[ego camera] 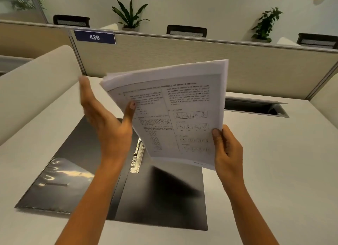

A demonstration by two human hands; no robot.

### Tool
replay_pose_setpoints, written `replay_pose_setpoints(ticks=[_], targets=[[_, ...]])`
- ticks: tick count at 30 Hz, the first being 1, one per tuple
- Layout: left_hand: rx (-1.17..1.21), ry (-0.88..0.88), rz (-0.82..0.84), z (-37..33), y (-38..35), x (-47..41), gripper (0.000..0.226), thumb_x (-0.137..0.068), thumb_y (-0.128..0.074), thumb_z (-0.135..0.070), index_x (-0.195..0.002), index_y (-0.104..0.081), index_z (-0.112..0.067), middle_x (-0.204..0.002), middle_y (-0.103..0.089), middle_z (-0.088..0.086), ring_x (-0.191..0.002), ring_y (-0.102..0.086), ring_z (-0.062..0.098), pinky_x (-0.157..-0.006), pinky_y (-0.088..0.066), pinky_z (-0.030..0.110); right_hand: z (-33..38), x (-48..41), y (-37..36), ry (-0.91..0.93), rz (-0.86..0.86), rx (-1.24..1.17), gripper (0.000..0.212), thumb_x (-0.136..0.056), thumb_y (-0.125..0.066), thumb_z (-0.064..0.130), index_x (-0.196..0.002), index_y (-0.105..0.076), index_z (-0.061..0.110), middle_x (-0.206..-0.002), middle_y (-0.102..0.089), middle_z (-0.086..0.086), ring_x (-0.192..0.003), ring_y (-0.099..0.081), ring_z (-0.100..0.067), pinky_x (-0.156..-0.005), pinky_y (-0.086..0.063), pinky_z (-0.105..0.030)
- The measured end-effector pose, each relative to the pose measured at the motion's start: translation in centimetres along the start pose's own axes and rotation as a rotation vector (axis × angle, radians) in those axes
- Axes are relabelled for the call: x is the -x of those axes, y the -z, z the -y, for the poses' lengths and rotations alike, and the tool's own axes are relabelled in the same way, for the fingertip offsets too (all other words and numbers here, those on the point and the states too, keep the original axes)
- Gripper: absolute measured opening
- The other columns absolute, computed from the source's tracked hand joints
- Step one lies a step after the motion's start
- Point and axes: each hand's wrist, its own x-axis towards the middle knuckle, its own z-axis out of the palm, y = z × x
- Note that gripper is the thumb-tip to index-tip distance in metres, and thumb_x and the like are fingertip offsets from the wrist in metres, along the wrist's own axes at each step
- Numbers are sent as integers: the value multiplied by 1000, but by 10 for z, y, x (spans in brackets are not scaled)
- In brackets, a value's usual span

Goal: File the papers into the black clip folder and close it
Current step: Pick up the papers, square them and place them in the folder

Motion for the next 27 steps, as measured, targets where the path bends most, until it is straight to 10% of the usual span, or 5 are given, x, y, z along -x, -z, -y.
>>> replay_pose_setpoints(ticks=[4,10,27], targets=[[367,270,227,22,-12,41,43,-98,-38,-32,-139,-36,-19,-135,-48,-18,-122,-47,-3,-93,-48,20,-6,8,-6,-87,-59,-119,19,-88,-42,44,-96,-58,38,-98,-66,28,-91,-64,-5,-64,-55,-14],[355,361,152,43,-27,77,23,-99,-30,-36,-91,-50,-29,-79,-59,-28,-73,-55,-7,-58,-45,7,-30,29,-19,-208,-93,-207,21,-89,-42,43,-101,-58,39,-97,-66,24,-91,-63,-4,-67,-56,-15],[33,453,216,66,-32,93,29,-97,-37,-36,-96,-57,-14,-89,-65,-4,-78,-64,12,-56,-51,8,-68,44,-27,-352,-86,33,11,-95,-46,30,-102,-54,33,-102,-62,19,-88,-64,-7,-57,-51,-7]])
